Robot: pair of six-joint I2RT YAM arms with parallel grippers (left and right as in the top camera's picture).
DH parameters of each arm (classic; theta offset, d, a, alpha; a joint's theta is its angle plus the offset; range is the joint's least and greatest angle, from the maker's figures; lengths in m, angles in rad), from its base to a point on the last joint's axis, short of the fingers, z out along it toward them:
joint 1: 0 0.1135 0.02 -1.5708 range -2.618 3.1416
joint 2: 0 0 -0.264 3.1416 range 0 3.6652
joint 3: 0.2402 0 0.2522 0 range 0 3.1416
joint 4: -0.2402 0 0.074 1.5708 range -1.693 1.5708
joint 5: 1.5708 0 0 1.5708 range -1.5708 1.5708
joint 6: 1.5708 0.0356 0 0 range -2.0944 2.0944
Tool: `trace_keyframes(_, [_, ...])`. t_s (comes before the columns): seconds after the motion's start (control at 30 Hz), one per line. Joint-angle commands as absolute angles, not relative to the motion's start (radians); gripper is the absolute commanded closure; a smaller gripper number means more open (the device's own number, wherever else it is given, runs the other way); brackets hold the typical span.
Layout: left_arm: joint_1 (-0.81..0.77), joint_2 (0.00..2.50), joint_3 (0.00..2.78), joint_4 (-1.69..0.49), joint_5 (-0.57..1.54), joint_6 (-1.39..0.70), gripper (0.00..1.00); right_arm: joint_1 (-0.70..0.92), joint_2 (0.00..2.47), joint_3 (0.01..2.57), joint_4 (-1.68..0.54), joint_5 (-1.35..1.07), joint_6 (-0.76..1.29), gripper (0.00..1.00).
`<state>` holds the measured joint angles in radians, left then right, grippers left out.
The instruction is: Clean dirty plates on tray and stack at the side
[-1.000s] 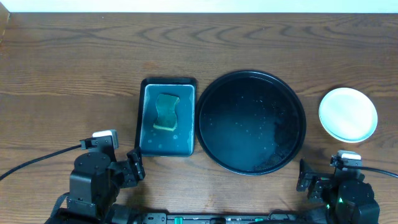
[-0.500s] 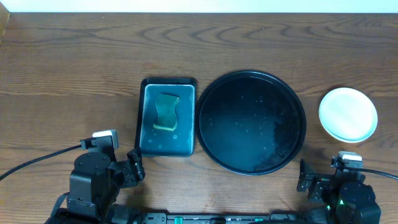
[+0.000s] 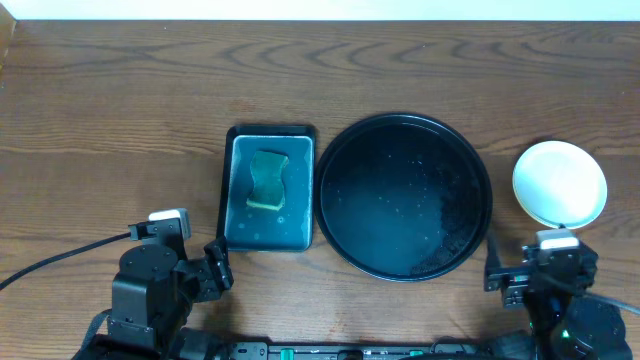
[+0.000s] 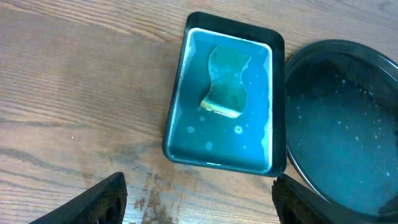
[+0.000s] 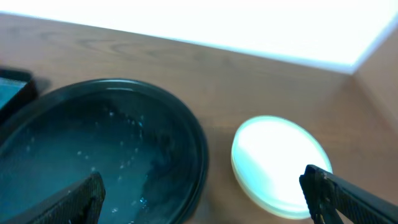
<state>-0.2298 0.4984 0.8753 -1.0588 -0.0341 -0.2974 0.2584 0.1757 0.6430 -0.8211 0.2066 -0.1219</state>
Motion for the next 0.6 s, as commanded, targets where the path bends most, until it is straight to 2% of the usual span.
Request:
trace_keyframes(0.0, [-0.226,0.498,0.869,-1.062,-0.053,-0.289,0.24,0.262,0.163,0.617,-0.771,0.052,-0.411,0.01])
trace_keyframes(0.17, [-0.226,0.498,0.869,-1.062,-0.054,-0.289,0.24,0.243,0.082,0.479,-0.577,-0.028,-0.409,0.01])
trace_keyframes(0.37, [-0.226,0.498,0.869,-1.062,-0.053,-0.289,0.24,0.202,0.007,0.294,-0.338,-0.031,-0.214,0.01])
trace_keyframes(0.57, [-0.226,0.498,0.869,-1.062,-0.053,-0.289,0.24,0.189,0.005,0.167,-0.122,-0.013,-0.138,0.01])
